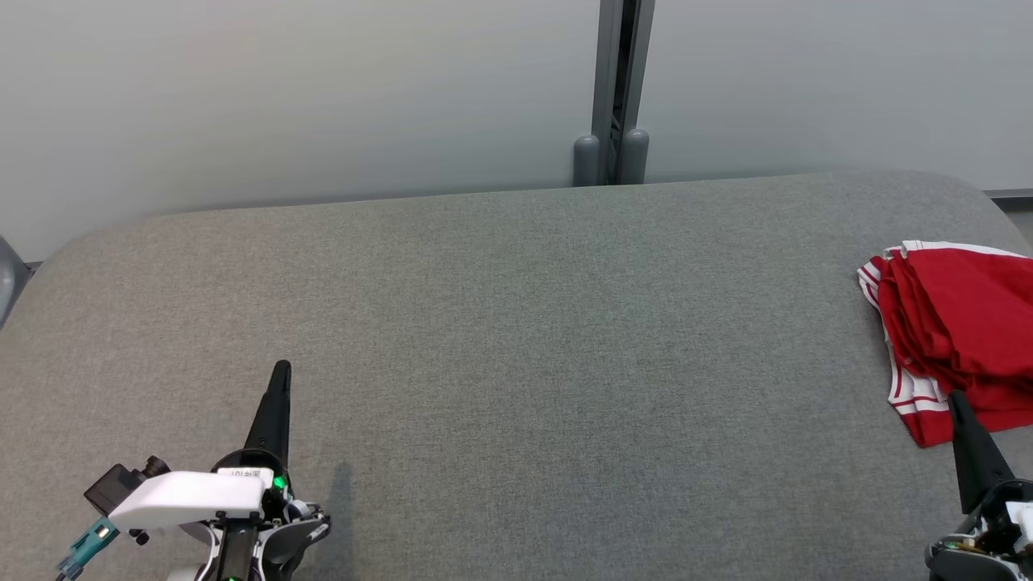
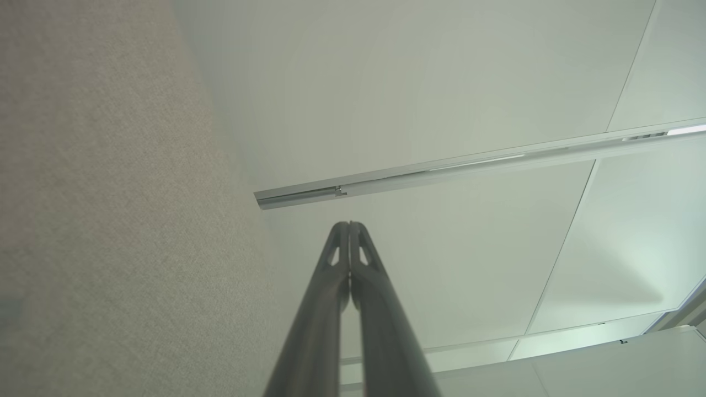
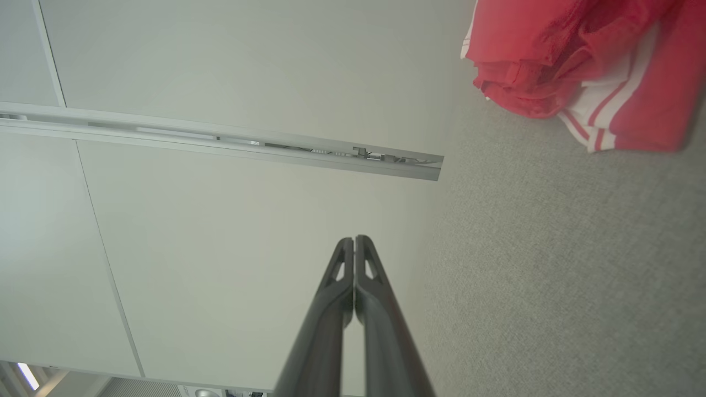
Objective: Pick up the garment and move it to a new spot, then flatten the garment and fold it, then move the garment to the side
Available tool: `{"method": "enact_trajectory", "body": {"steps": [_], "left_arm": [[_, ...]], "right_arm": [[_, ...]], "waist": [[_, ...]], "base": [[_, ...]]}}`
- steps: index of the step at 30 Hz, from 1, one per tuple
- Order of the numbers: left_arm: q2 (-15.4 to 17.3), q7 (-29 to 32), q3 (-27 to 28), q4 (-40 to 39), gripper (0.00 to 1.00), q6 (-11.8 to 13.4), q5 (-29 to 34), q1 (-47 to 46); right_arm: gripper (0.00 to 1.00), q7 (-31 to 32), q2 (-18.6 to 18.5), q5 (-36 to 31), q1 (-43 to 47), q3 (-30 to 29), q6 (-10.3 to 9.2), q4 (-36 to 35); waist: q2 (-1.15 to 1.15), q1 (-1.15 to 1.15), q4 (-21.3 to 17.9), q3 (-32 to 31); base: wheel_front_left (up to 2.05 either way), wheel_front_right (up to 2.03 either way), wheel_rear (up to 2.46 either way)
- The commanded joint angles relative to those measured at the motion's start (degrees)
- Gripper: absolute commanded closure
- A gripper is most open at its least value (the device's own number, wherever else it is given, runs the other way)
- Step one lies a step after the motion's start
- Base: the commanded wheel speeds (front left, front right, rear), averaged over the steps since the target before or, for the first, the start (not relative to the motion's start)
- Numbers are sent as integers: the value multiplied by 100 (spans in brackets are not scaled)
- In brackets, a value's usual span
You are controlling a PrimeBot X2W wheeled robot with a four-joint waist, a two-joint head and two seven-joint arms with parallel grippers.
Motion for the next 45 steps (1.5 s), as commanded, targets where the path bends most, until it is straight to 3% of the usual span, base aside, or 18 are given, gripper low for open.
{"method": "enact_trajectory", "body": {"steps": [1, 13, 45], "left_arm": [[40, 48, 33, 3, 100, -43, -118, -139], [37, 133, 62, 48, 100, -84, -524, -207], [15, 143, 83, 45, 100, -81, -475, -203]], "right_arm": [[100, 55, -54, 160, -50, -47, -2, 14], [100, 191, -60, 648, -59, -141, -2, 29], [100, 246, 4, 554, -58, -203, -2, 32]], "waist": [[0, 0, -9, 0], [0, 0, -71, 2], [0, 0, -71, 1]], "base": [[0, 0, 0], [0, 0, 0], [0, 0, 0]]}}
